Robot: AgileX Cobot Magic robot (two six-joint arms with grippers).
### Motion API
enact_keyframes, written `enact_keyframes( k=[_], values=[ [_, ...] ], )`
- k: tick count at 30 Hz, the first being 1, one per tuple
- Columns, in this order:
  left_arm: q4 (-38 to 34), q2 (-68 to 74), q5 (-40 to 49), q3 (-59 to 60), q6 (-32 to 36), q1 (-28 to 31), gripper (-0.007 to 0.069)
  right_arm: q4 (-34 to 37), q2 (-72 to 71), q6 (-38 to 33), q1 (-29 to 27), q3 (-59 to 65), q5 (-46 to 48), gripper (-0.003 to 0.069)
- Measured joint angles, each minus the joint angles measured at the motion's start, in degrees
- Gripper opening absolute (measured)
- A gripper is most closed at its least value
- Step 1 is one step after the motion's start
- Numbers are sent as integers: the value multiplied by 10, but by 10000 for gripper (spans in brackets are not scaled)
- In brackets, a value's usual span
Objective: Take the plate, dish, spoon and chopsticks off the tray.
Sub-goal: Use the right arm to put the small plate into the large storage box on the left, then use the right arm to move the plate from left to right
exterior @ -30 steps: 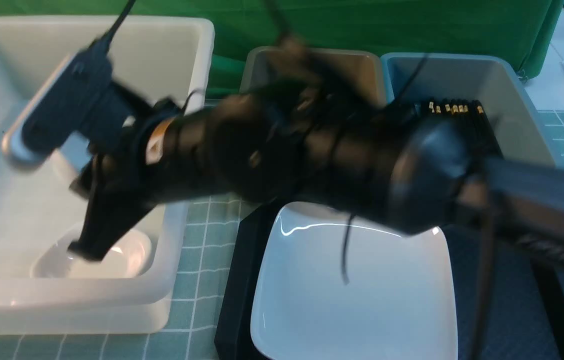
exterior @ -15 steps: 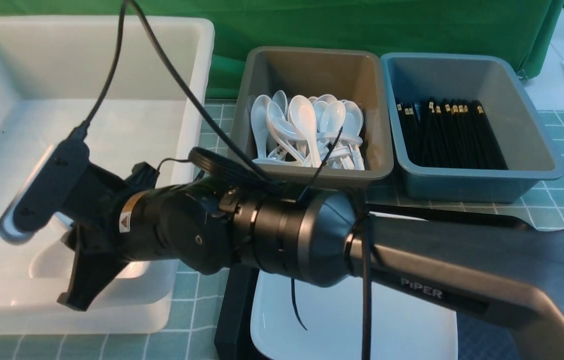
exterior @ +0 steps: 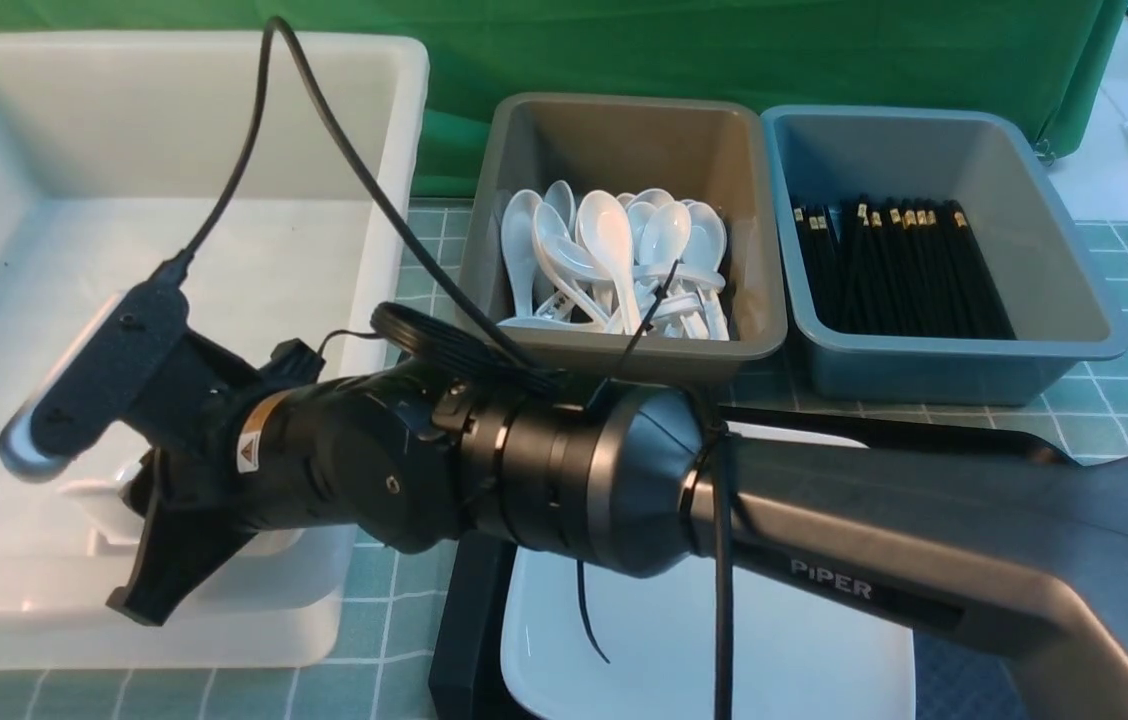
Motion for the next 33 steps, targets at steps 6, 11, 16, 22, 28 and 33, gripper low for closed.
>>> enact_keyframes(
  k=[6,11,16,22,28,33],
  values=[
    [0,0,0,0,3,0,12,-3,0,24,-2,-2,20,237],
    [0,0,4,0,6,0,12,-6,-2,73,-4,-2,59,276],
    [3,0,9,0,16,0,12,-6,-20,116,-4,-3,108,282],
    [5,0,9,0,17,0,12,-6,-58,125,-4,-2,138,285],
    [5,0,9,0,24,0,12,-20,-114,125,-23,-2,172,282],
    [-53,1,5,0,84,-3,12,-38,-231,132,-132,-2,315,134]
  ],
)
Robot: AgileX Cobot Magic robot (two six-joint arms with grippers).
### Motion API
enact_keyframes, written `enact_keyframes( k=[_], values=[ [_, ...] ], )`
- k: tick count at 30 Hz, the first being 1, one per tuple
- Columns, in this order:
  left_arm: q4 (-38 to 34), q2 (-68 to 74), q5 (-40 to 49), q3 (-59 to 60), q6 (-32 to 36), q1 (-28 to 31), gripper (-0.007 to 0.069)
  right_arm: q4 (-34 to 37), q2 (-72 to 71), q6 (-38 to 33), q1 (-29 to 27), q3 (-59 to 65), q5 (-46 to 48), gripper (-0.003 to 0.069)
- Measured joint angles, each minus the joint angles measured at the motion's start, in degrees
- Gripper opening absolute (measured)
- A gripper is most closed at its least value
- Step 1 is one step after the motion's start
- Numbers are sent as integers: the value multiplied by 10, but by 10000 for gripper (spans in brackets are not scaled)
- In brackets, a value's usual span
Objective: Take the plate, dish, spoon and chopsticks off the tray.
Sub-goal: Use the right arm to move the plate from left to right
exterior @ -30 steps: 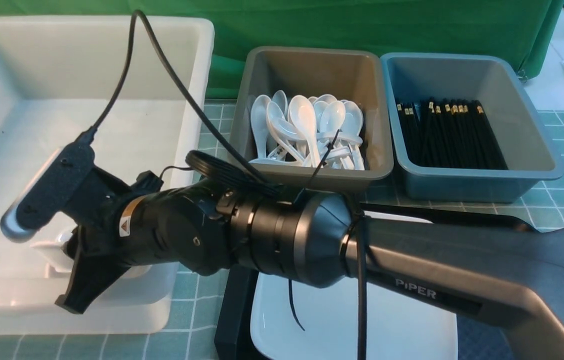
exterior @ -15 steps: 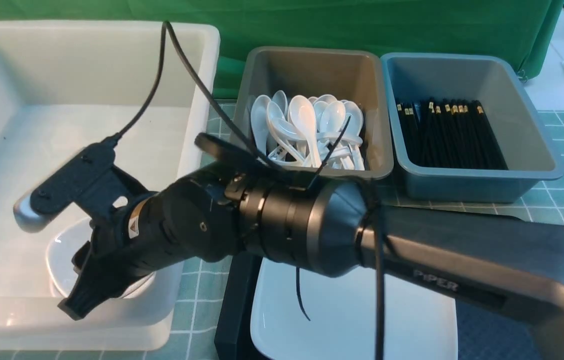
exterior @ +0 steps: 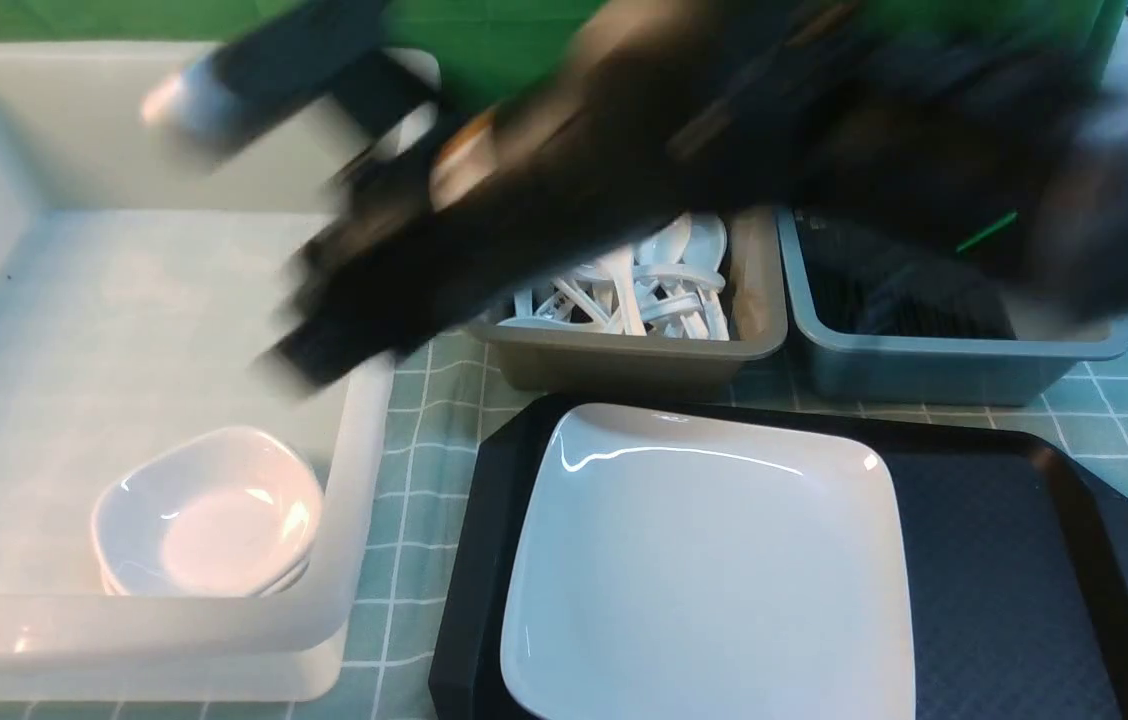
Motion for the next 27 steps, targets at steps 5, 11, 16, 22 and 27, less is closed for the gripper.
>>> enact_keyframes(
  k=[5,11,16,22,27],
  values=[
    [-100,16,-1,0,76,-28,12,-26,-87,34,-156,8,177,29],
    [-131,65,-5,0,119,-111,12,-34,-167,45,-334,153,247,23],
    [-128,119,-22,0,121,-209,12,16,-197,50,-394,327,174,55],
    [-121,176,-61,0,101,-328,12,127,-159,8,-383,483,36,310],
    [-111,234,-75,0,73,-397,12,156,-89,0,-354,508,-46,437]
  ],
)
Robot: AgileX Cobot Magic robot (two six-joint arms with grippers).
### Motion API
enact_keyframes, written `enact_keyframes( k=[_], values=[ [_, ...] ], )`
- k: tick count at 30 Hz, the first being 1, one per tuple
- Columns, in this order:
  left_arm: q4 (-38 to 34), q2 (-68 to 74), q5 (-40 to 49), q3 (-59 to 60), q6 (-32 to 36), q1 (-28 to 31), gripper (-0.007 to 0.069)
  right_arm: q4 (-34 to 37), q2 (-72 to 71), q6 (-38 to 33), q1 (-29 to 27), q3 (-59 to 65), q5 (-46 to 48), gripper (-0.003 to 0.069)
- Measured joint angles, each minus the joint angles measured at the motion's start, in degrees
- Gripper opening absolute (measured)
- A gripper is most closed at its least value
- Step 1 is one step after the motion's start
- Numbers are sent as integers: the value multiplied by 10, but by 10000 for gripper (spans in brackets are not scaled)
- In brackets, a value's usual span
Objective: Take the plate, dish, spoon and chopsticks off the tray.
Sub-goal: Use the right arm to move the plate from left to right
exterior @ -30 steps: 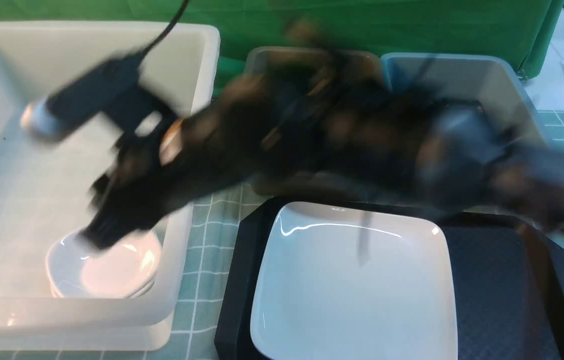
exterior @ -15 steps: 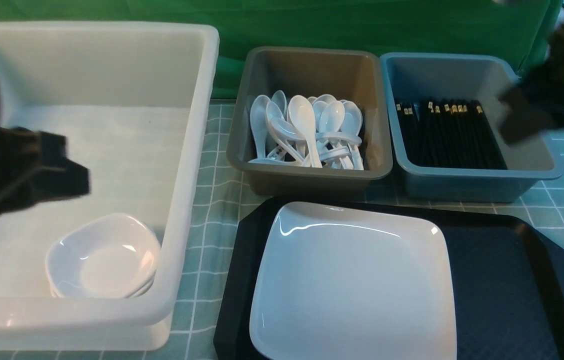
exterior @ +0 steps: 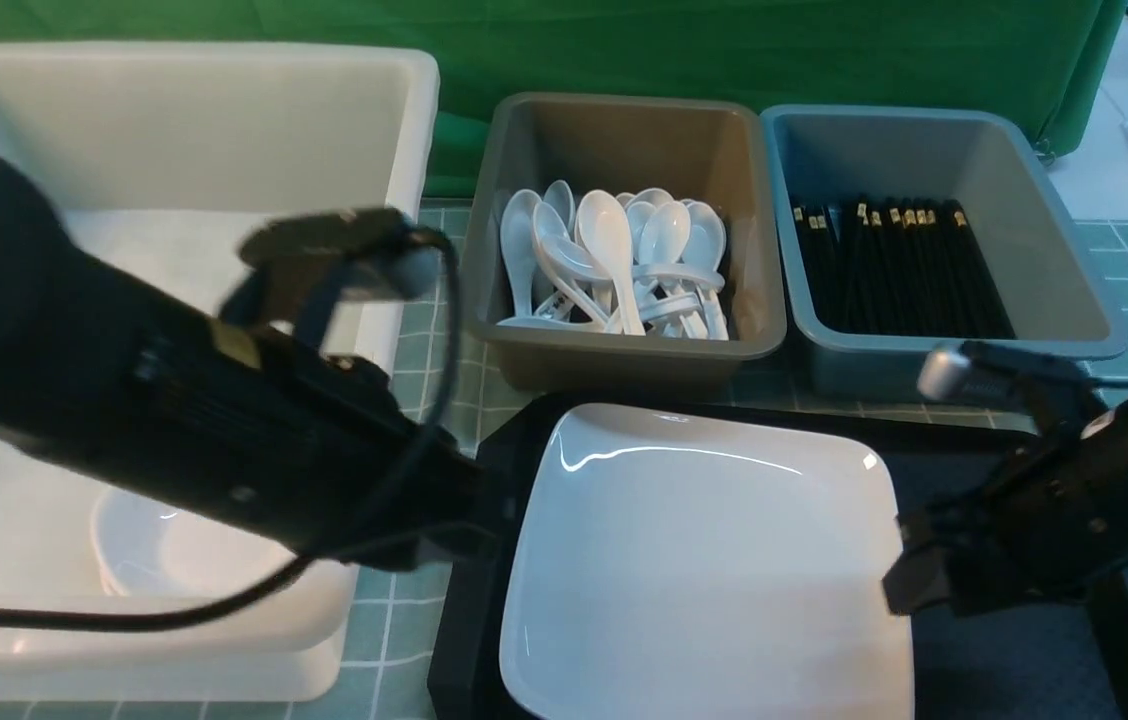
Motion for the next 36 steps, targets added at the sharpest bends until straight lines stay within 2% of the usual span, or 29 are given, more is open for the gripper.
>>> enact_keyframes(
  k=[2,4,7,8,11,13,17,21,25,28,30,32,36],
  values=[
    [1,14,-2,0,-3,-8,12,4,27,-1,10,0,-24,436],
    [1,28,-3,0,-4,-13,12,6,50,-1,18,0,-44,406],
    [1,38,-4,0,-4,-13,12,2,65,-13,20,-1,-58,283],
    [1,38,-4,0,-4,-13,12,-1,66,-13,19,-1,-59,213],
    [2,40,-5,0,-4,-13,12,0,60,2,7,-4,-58,119],
    [1,40,-5,0,-4,-13,12,-16,56,2,-3,-4,-48,113],
    [-9,40,-13,0,-6,-13,12,-92,37,36,-73,2,-6,115],
    [-19,41,-37,0,-19,-13,12,-113,29,50,-120,21,0,118],
    [-22,55,-44,-9,-20,-13,12,-116,26,46,-129,26,2,118],
    [-19,96,-21,-56,-20,-13,12,-118,25,46,-129,28,3,165],
    [-16,124,-1,-92,-19,-13,12,-125,25,46,-129,29,7,258],
    [-5,164,12,-141,-19,-14,12,-132,23,46,-129,30,14,402],
    [6,226,33,-204,-2,-14,20,-134,-2,46,-120,30,23,532]
  ],
)
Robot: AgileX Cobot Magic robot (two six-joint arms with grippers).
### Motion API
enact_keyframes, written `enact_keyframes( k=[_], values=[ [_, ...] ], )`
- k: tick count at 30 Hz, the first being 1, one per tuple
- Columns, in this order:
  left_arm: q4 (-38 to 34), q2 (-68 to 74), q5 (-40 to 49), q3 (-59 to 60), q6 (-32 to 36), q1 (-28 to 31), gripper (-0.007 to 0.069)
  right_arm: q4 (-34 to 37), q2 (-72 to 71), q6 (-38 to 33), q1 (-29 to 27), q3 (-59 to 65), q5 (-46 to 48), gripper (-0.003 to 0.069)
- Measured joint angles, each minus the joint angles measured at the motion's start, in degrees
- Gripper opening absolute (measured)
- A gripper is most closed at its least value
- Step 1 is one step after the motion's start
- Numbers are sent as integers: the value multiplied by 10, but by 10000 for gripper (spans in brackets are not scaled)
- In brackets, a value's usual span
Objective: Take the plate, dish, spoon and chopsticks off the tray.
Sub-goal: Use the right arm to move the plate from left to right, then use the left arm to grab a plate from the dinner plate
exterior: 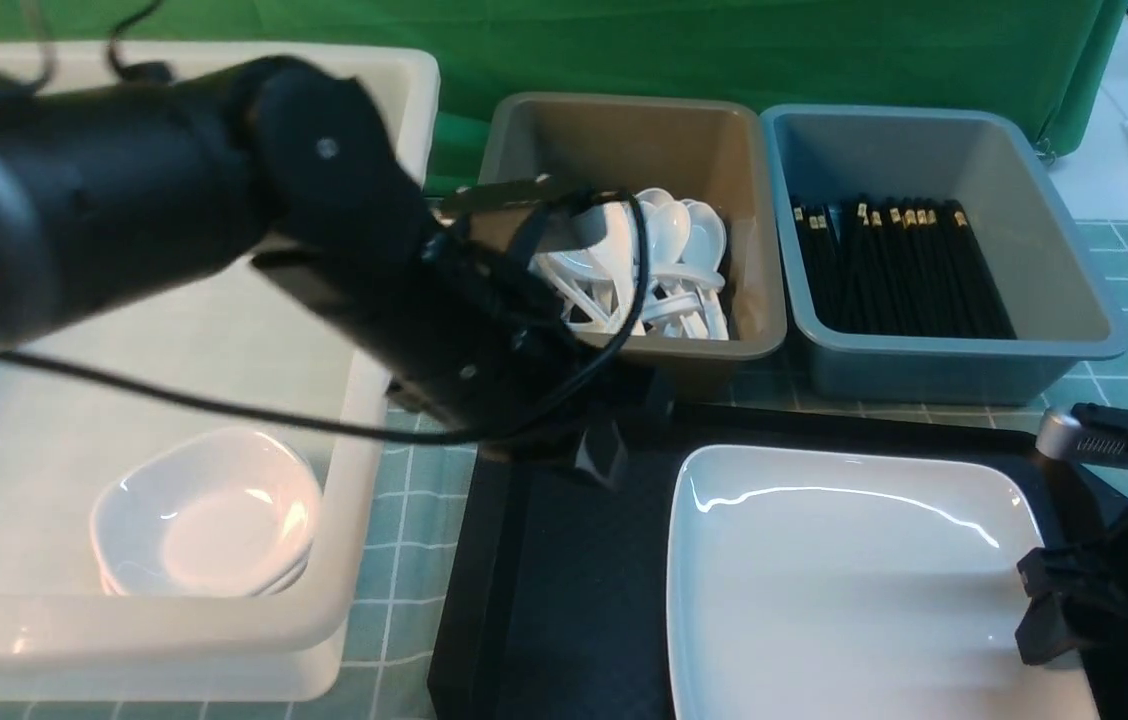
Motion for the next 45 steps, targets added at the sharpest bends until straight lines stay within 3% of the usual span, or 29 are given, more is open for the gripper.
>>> enact_keyframes(
  k=[5,12,16,20,27,31,38,45],
  values=[
    [2,78,10,-64,14,0,98,-2,-71,1,24,0,10,563],
    [32,198,-15,-159,33,-16,402,-2,-208,2,72,1,8,566],
    [40,251,-34,-189,34,-22,537,-2,-255,2,78,1,-3,566],
    [42,280,-62,-192,42,-22,580,-3,-267,1,79,1,-5,566],
    [14,301,-94,-196,66,-22,514,-5,-267,0,79,1,-12,566],
    [-39,311,-97,-197,87,-23,379,-5,-267,0,79,1,-22,566],
    [-59,318,-62,-201,90,-23,144,-5,-267,0,79,1,-29,566],
    [-66,303,-33,-199,90,-24,127,-5,-267,0,80,1,-31,566]
  ],
)
